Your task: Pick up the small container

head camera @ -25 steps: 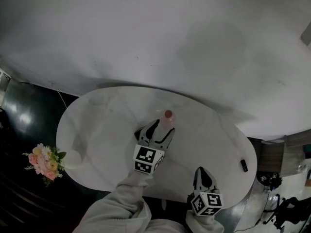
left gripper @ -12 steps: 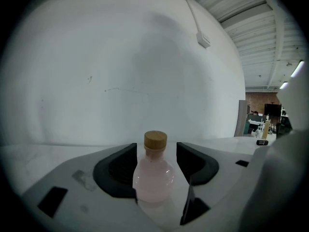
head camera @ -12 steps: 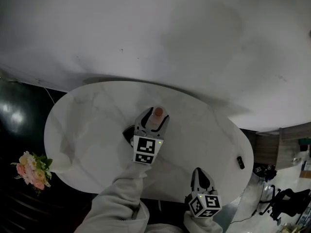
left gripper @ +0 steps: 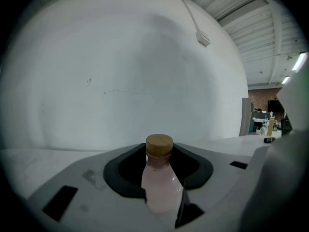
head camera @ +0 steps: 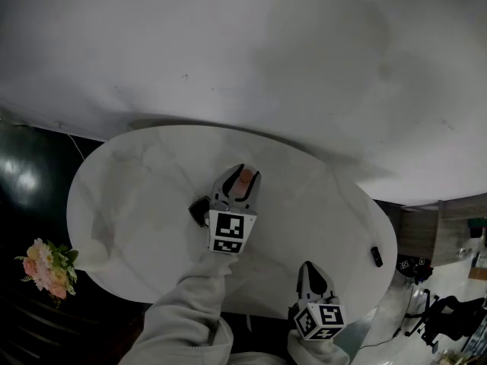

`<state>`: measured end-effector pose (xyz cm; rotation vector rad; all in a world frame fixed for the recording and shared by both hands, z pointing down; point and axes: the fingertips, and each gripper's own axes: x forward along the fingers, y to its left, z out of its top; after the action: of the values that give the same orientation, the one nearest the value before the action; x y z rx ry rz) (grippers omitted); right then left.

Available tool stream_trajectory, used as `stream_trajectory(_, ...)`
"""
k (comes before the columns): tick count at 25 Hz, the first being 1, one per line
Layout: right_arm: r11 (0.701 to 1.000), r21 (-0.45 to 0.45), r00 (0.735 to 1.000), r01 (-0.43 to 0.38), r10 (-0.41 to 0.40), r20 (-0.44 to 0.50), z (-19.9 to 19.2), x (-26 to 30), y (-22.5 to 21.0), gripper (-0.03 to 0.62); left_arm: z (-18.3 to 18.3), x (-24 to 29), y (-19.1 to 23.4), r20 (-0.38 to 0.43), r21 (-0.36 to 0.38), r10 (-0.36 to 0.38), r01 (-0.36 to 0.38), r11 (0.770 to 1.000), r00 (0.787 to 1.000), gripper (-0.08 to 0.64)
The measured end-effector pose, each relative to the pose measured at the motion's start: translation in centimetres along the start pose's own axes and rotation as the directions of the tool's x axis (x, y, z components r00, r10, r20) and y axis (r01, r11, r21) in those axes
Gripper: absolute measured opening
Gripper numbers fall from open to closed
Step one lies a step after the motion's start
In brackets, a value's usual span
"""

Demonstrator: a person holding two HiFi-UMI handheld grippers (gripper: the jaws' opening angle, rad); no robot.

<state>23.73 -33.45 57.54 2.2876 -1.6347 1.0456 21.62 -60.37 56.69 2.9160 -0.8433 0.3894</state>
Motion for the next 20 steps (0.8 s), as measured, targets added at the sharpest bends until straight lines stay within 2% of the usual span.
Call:
stream_trajectory(4, 1.0, 0.002, 1.0, 0.003, -0.003, -0.001, 0.0, 0.0, -0.3, 0.051, 0.1, 0.0, 0.0, 0.009, 0.021, 0.008, -0.008, 1.0, 1.0, 0.133)
stream_trajectory(10, 1.0, 0.013, 1.0, 0.012, -0.012, 0.014, 0.1, -0.5, -1.0, 0.051, 0.1, -0.1, 0.0, -0.001, 0.016, 0.017, -0.017, 1.0, 1.0, 0.13)
stream_trajectory(15, 1.0, 0.022, 0.999, 0.021, -0.022, 0.024, 0.0, -1.3, -1.8, 0.051, 0.0, -0.3, -0.8, -0.022, -0.001, -0.008, 0.008, 1.0, 1.0, 0.13)
stream_trajectory(20, 0.999, 0.036, 0.998, 0.039, -0.041, 0.049, 0.3, -2.1, -2.8, 0.051, 0.5, -1.1, -2.2, -0.023, 0.014, -0.034, 0.034, 0.999, 0.999, 0.13)
